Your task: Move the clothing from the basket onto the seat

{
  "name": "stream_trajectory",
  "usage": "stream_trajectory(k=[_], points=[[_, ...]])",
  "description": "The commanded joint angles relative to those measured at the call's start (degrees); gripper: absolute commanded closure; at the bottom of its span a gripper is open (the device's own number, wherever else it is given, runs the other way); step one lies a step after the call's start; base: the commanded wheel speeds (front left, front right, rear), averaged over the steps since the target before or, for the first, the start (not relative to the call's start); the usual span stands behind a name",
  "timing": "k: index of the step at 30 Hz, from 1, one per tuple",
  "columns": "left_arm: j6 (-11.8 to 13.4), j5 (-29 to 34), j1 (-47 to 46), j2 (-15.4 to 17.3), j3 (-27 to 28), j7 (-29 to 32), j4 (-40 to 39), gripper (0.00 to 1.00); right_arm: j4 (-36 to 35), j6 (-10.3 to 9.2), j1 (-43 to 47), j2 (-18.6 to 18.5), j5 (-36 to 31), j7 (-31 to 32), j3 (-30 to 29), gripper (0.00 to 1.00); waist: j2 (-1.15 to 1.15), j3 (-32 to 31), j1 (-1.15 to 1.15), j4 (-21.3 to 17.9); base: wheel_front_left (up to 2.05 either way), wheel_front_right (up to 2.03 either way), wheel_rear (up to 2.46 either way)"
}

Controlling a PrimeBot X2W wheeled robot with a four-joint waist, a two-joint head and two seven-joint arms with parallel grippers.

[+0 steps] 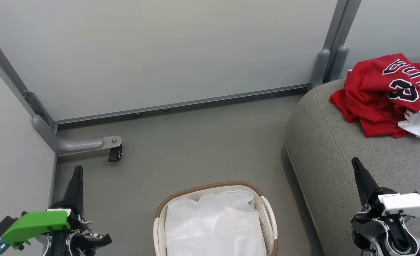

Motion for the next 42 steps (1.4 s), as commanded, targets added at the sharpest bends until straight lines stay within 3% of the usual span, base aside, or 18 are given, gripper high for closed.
stream_trajectory(k=[1,42], points=[[-0.18,-0.09,-0.71,0.14,0.20,0.28,-0.08,1.00,-0.23,0.02,0.57,-0.32,0.19,0.18,-0.14,1.00,0.00,0.00,0.00,0.00,0.00,0.00,0.00],[-0.18,0.55,-0.69,-0.22,0.73,0.67,-0.05,1.00,-0.22,0.02,0.57,-0.32,0.20,0.17,-0.12,1.00,0.00,0.00,0.00,0.00,0.00,0.00,0.00]])
